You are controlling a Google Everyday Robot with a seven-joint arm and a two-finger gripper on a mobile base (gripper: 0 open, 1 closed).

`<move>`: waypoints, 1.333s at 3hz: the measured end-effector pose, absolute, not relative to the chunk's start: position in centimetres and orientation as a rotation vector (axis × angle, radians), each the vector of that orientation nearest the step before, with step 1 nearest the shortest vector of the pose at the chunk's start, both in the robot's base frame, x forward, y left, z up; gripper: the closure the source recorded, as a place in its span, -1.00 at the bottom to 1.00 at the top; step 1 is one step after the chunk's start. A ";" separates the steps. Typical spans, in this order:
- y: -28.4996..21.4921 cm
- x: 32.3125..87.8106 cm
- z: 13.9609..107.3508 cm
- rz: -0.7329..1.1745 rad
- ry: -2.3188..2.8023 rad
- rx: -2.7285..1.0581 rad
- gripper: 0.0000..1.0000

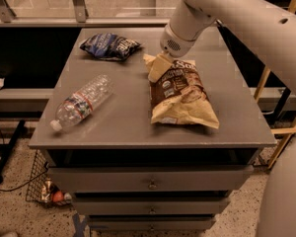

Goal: Move brown chip bag near blue chip bag

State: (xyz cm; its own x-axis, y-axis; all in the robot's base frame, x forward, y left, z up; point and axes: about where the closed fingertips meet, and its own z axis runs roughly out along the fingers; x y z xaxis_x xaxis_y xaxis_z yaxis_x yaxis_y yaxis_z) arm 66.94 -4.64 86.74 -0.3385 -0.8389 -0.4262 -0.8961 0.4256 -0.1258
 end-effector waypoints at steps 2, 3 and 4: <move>-5.3 67.7 87.2 0.175 2.225 -1.485 0.88; -5.9 68.3 90.6 0.158 2.145 -1.455 1.00; -6.7 68.8 94.6 0.144 2.051 -1.423 1.00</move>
Offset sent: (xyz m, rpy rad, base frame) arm 0.0100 -0.0109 0.0191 0.0176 -0.0525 0.0315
